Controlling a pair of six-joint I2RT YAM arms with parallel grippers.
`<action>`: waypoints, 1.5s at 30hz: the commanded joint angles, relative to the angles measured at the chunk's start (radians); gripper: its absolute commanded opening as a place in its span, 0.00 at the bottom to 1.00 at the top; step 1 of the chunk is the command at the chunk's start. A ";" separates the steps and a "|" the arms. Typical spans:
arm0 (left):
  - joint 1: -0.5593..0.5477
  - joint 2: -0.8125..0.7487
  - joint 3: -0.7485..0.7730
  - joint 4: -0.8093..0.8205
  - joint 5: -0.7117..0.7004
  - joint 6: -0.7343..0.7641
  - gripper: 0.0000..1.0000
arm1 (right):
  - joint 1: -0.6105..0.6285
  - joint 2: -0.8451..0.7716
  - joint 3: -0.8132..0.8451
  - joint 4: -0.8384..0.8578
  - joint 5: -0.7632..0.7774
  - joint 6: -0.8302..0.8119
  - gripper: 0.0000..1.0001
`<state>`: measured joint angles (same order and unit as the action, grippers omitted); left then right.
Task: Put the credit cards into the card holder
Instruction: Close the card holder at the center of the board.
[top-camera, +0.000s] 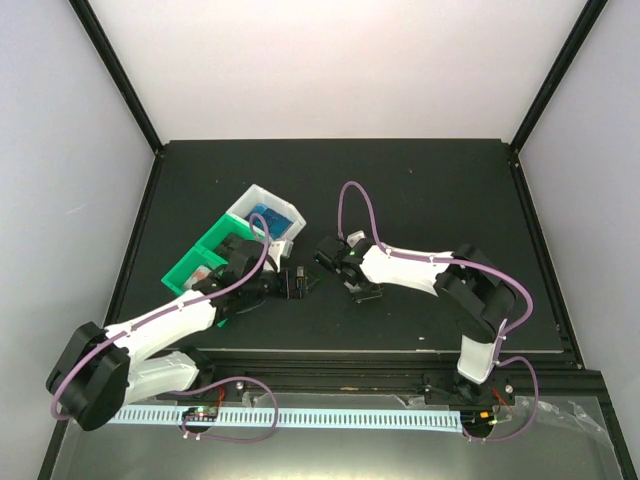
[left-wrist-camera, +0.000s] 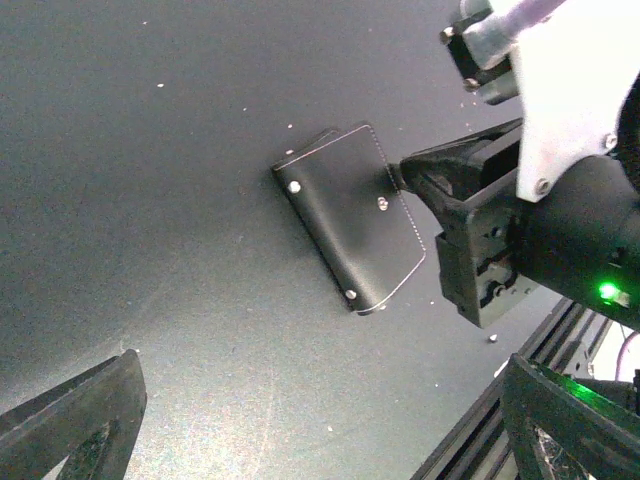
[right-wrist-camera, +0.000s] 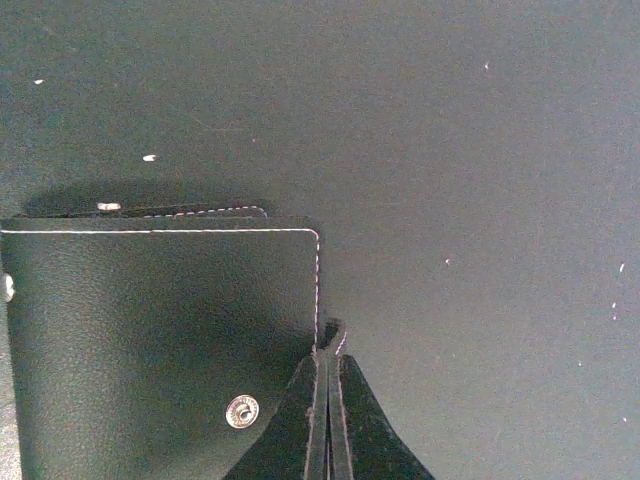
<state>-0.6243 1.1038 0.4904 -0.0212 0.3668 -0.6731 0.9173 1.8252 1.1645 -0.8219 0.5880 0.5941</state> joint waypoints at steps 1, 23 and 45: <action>-0.013 0.035 0.016 -0.001 -0.018 -0.027 0.99 | -0.004 -0.044 -0.015 0.024 0.029 0.018 0.01; -0.145 0.495 0.229 0.121 -0.048 -0.206 0.76 | -0.195 -0.403 -0.416 0.526 -0.509 -0.069 0.01; -0.210 0.673 0.301 0.194 -0.184 -0.274 0.41 | -0.242 -0.393 -0.469 0.626 -0.607 -0.088 0.01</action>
<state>-0.8108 1.7527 0.7662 0.1856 0.2508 -0.9405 0.6811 1.4101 0.6933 -0.2420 0.0067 0.5133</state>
